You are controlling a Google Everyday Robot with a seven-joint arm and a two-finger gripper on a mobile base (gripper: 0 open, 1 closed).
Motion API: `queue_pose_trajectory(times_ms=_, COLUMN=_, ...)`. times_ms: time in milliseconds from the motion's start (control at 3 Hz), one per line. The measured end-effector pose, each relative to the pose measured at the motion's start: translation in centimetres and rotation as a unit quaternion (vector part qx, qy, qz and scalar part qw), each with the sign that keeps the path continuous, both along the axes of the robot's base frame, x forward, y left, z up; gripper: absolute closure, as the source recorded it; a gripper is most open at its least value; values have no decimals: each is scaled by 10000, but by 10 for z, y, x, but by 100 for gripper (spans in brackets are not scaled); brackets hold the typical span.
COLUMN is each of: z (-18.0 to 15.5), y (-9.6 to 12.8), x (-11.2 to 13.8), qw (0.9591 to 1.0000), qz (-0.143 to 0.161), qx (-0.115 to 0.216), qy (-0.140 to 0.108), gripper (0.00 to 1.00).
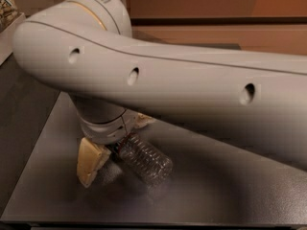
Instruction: Place water bottle upright
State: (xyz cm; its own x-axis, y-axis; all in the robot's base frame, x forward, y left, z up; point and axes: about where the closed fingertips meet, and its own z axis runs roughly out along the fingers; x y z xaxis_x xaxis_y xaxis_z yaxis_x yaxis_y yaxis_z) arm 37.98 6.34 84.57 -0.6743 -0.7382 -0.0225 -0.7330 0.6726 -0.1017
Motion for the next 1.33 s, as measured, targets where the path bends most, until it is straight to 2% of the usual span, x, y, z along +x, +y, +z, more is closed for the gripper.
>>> queue_pose_trajectory(times_ms=667, z=-10, y=1, x=11, qw=9996, qz=-263, qx=-85, qy=49, gripper=0)
queue_pose_trajectory(times_ms=1000, z=-8, y=4, x=20, qw=9994, qz=-318, qx=-139, qy=45, gripper=18)
queue_pose_trajectory(times_ms=1333, z=-5, y=5, x=27, qw=9993, qz=-325, qx=-173, qy=25, gripper=41)
